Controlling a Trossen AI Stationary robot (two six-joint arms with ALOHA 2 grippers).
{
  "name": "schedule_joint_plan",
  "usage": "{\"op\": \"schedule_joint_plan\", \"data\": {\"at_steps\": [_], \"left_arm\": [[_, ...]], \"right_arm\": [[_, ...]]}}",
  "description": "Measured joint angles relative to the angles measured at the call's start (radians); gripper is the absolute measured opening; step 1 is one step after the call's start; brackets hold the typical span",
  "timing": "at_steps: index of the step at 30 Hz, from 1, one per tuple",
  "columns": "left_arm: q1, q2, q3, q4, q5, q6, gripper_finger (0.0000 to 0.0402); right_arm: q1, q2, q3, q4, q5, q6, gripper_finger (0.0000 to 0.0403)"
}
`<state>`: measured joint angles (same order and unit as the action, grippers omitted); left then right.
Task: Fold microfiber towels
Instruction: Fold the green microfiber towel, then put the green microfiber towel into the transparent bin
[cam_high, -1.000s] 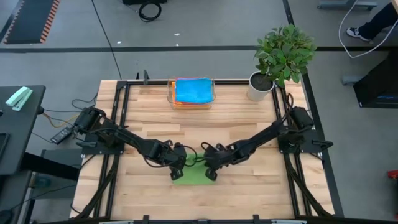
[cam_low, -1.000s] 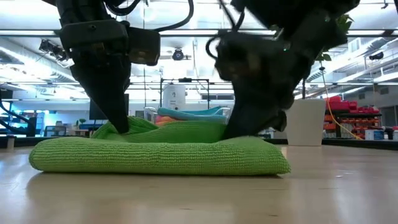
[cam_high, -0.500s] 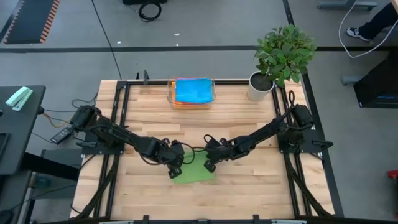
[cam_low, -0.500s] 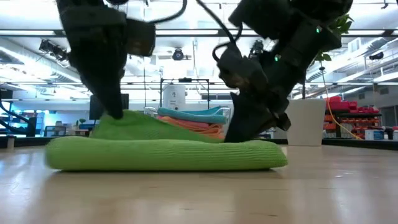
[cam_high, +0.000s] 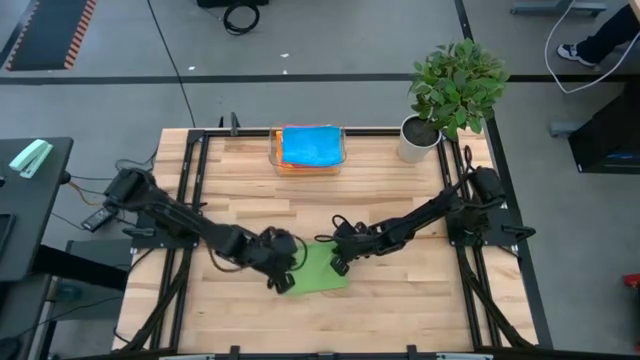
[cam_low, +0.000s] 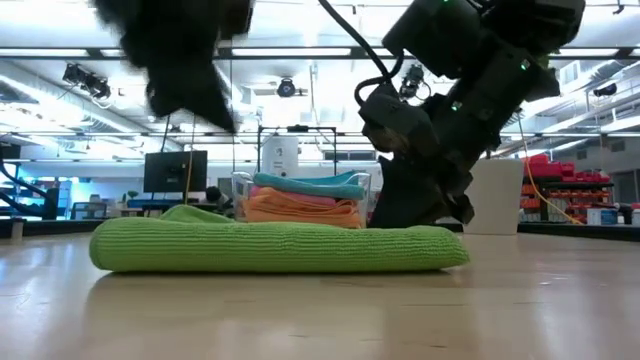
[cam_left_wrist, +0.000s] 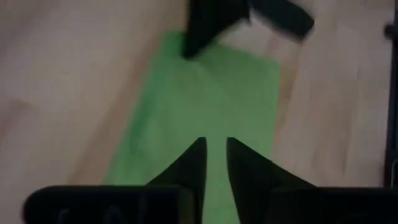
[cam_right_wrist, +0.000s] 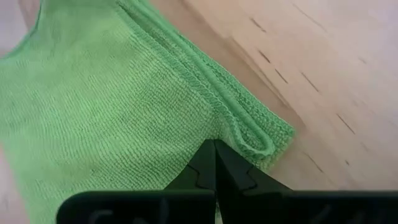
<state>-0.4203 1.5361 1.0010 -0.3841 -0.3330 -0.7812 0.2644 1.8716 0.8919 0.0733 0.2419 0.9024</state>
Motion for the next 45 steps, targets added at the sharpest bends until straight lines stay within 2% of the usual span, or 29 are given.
{"op": "schedule_joint_plan", "data": {"at_steps": [2,5,8,14,20,24,30,33,37,42,45], "left_arm": [[-0.006,0.045,-0.032,0.053,0.009,-0.009,0.0048],[-0.003,0.089,-0.063,0.085,0.006,-0.033,0.0010],[0.007,0.105,-0.103,0.098,0.002,-0.052,0.0013],[0.047,0.105,-0.181,0.140,0.004,-0.062,0.0006],[0.078,0.104,-0.277,0.260,0.011,-0.067,0.0017],[0.087,0.079,-0.288,0.307,0.020,0.031,0.0013],[0.099,-0.058,-0.249,0.305,0.019,0.235,0.0006],[0.079,-0.140,-0.247,0.310,0.026,0.230,0.0021],[-0.008,-0.157,-0.249,0.312,0.135,0.240,0.0053],[-0.137,-0.093,-0.247,0.346,0.155,0.507,0.0102],[-0.182,-0.048,-0.246,0.385,0.152,0.615,0.0141]], "right_arm": [[-0.001,-0.010,0.013,-0.030,0.000,-0.027,0.0003],[0.009,-0.058,0.025,-0.067,0.057,-0.035,0.0003],[0.009,-0.084,0.029,-0.093,0.075,-0.042,0.0003],[-0.022,-0.040,0.026,-0.128,0.066,-0.064,0.0003],[-0.047,-0.030,0.017,-0.124,0.065,-0.100,0.0003],[-0.054,-0.073,0.019,-0.147,0.046,-0.211,0.0003],[-0.040,-0.250,0.023,-0.227,0.011,-0.318,0.0020],[-0.002,-0.327,0.022,-0.261,-0.009,-0.367,0.0033],[0.103,-0.354,0.020,-0.306,-0.043,-0.526,0.0055],[0.231,-0.295,0.020,-0.282,-0.034,-0.855,0.0099],[0.286,-0.239,0.020,-0.225,-0.018,-1.001,0.0133]]}}
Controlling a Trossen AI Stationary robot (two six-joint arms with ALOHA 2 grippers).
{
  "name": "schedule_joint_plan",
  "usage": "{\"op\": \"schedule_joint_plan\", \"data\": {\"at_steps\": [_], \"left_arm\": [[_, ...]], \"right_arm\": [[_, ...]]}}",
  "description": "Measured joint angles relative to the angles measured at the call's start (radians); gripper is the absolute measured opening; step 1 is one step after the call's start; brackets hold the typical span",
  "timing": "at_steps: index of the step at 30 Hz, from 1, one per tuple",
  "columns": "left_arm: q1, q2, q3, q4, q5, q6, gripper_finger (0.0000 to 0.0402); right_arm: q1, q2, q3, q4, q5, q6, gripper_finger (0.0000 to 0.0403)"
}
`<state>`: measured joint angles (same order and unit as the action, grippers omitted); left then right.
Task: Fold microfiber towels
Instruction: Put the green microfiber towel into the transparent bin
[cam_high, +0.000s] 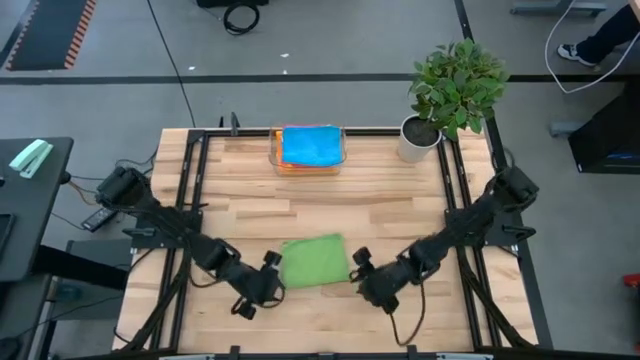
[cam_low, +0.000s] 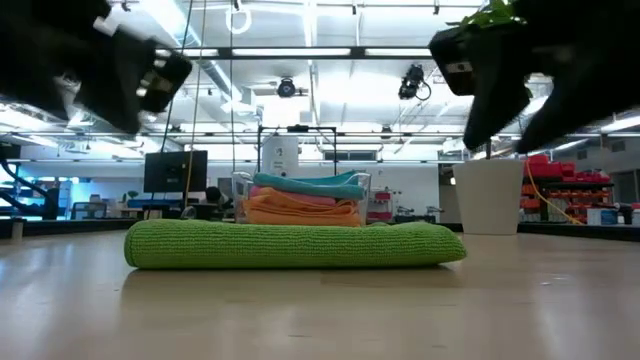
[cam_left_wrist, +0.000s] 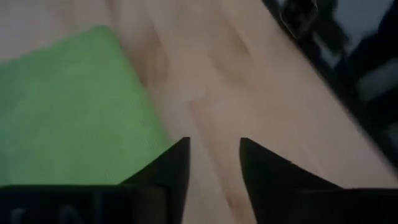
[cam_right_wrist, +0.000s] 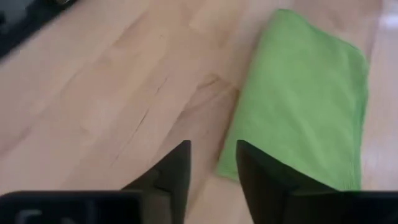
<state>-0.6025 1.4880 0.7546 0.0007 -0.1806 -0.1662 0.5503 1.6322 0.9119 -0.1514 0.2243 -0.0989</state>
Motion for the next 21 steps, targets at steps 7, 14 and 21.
{"op": "schedule_joint_plan", "data": {"at_steps": [7,14,21], "left_arm": [[-0.023,0.130,-0.002,0.008,-0.064,0.197,0.0229],[-0.023,0.213,-0.001,0.085,-0.202,0.297,0.0252],[-0.022,0.262,0.000,0.099,-0.212,0.306,0.0226]], "right_arm": [[0.035,0.111,0.000,0.057,0.165,-0.106,0.0215],[0.011,0.185,0.000,0.088,0.168,-0.131,0.0243],[-0.026,0.221,0.000,0.131,0.162,-0.132,0.0240]]}}
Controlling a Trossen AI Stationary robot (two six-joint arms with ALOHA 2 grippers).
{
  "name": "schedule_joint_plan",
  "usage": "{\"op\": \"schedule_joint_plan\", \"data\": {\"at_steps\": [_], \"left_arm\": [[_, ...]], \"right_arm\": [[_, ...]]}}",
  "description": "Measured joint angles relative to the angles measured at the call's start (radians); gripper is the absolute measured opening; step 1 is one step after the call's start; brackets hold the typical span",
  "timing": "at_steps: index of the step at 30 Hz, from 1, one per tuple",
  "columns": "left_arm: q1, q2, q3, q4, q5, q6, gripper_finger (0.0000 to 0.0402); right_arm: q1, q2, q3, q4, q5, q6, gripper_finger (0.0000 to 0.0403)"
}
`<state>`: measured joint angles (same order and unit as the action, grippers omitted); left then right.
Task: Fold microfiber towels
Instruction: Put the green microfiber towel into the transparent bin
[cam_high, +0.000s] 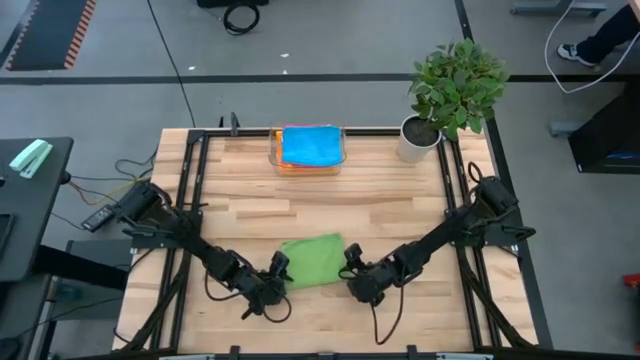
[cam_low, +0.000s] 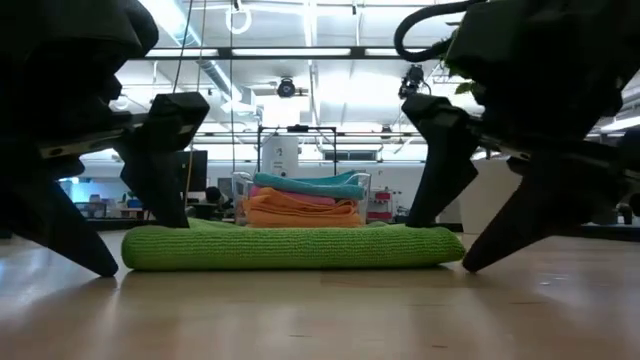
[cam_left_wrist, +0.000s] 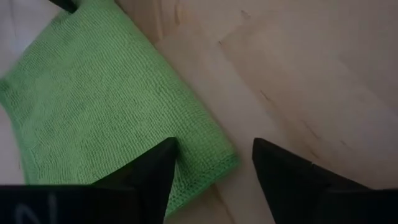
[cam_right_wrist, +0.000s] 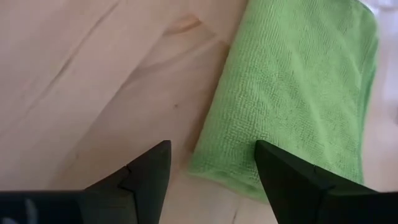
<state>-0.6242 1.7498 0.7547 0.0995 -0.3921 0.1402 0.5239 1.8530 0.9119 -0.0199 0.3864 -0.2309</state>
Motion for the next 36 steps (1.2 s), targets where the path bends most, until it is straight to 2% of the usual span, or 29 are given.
{"op": "schedule_joint_plan", "data": {"at_steps": [6,10,17,20,23,24,26,29,32,36], "left_arm": [[0.009,0.003,0.000,0.005,0.008,-0.007,0.0196],[0.031,0.004,0.000,0.005,0.019,-0.084,0.0177],[0.076,0.031,0.000,0.019,0.026,-0.187,0.0148],[0.076,0.037,0.001,0.026,0.027,-0.213,0.0106],[0.070,0.041,0.000,0.042,0.025,-0.261,0.0040],[0.070,0.040,-0.001,0.048,0.022,-0.282,0.0022],[0.071,0.031,-0.001,0.052,0.018,-0.342,0.0015],[0.073,-0.015,0.014,0.020,0.019,-0.448,0.0014],[0.082,-0.108,0.056,-0.011,0.025,-0.516,0.0010],[0.137,-0.253,0.123,-0.135,0.039,-0.606,0.0011]], "right_arm": [[-0.039,0.000,0.000,0.007,-0.040,0.056,0.0238],[-0.062,-0.001,-0.010,0.012,-0.075,0.122,0.0216],[-0.068,-0.003,-0.032,0.027,-0.102,0.190,0.0131],[-0.067,-0.003,-0.034,0.025,-0.093,0.222,0.0078],[-0.070,-0.004,-0.035,0.020,-0.073,0.256,0.0025],[-0.071,-0.005,-0.035,0.018,-0.073,0.268,0.0015],[-0.071,-0.016,-0.036,0.001,-0.072,0.296,0.0011],[-0.089,-0.063,-0.030,-0.062,-0.148,0.374,0.0011],[-0.129,-0.156,-0.011,-0.125,-0.289,0.451,0.0010],[-0.228,-0.319,-0.006,-0.181,-0.496,0.532,0.0009]]}}
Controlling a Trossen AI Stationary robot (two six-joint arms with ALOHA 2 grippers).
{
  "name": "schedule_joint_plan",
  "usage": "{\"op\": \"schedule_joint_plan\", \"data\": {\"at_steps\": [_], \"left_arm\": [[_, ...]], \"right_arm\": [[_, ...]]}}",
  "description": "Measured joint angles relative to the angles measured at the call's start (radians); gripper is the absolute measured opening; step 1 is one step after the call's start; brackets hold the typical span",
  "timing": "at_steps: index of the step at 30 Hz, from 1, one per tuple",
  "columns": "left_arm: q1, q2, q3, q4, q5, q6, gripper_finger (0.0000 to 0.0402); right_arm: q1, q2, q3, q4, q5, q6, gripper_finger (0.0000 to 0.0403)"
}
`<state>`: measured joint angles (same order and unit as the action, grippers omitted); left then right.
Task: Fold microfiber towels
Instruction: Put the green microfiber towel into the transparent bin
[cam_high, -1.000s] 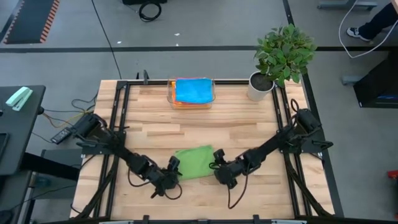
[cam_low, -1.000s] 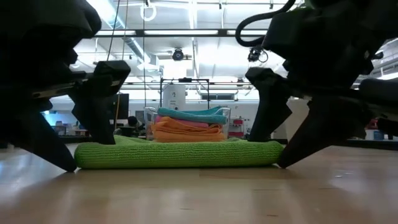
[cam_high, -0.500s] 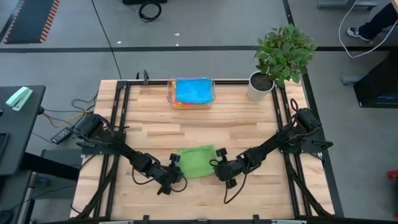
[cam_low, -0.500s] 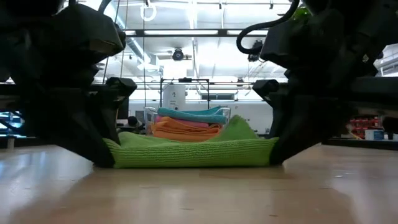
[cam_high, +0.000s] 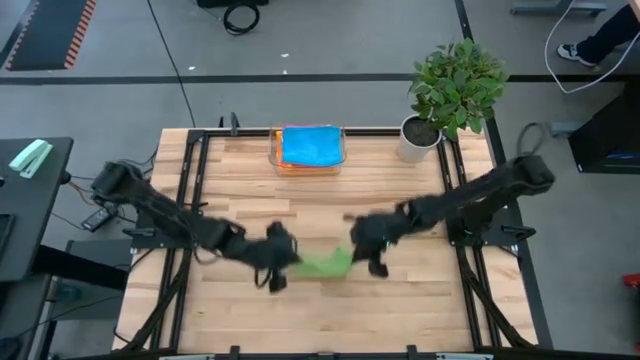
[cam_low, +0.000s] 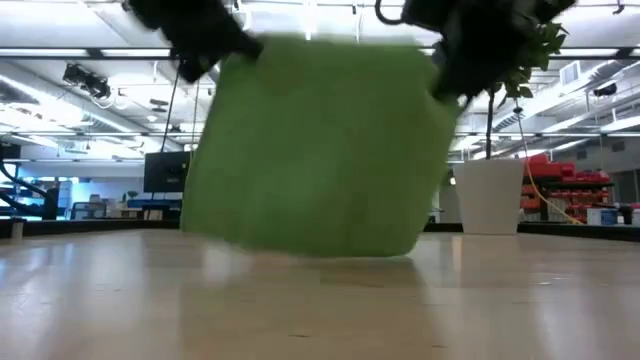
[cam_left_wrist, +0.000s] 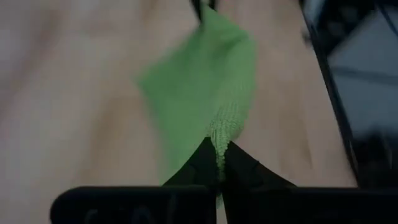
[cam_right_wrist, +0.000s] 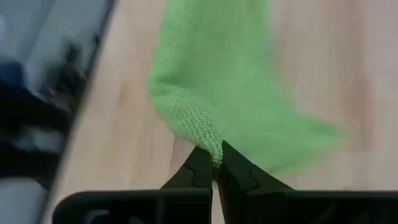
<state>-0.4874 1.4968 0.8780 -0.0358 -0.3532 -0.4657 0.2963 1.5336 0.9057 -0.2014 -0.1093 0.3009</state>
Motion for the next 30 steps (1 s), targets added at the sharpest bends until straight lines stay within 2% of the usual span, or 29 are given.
{"op": "schedule_joint_plan", "data": {"at_steps": [3,7,11,16,20,25,30], "left_arm": [[0.078,-0.103,0.058,-0.167,-0.004,-0.070,0.0010],[0.221,-0.184,0.117,-0.417,-0.001,-0.132,0.0010],[0.408,-0.210,0.132,-0.499,0.036,-0.091,0.0010],[0.662,-0.186,0.130,-0.429,0.143,0.102,0.0010],[0.889,-0.135,0.131,-0.420,0.280,0.221,0.0010],[1.134,-0.046,0.130,-0.368,0.494,0.367,0.0010],[1.293,0.023,0.209,-0.375,0.635,0.490,0.0010]], "right_arm": [[-0.113,-0.122,0.001,-0.039,-0.105,0.028,0.0008],[-0.317,-0.229,0.002,-0.097,-0.179,0.048,0.0008],[-0.546,-0.247,0.004,-0.098,-0.249,0.070,0.0007],[-0.765,-0.167,0.004,-0.021,-0.359,0.083,0.0007],[-0.863,-0.036,0.088,0.004,-0.401,0.089,0.0007],[-0.919,0.154,0.308,-0.043,-0.360,0.073,0.0007],[-0.954,0.291,0.503,-0.189,-0.279,0.035,0.0007]]}}
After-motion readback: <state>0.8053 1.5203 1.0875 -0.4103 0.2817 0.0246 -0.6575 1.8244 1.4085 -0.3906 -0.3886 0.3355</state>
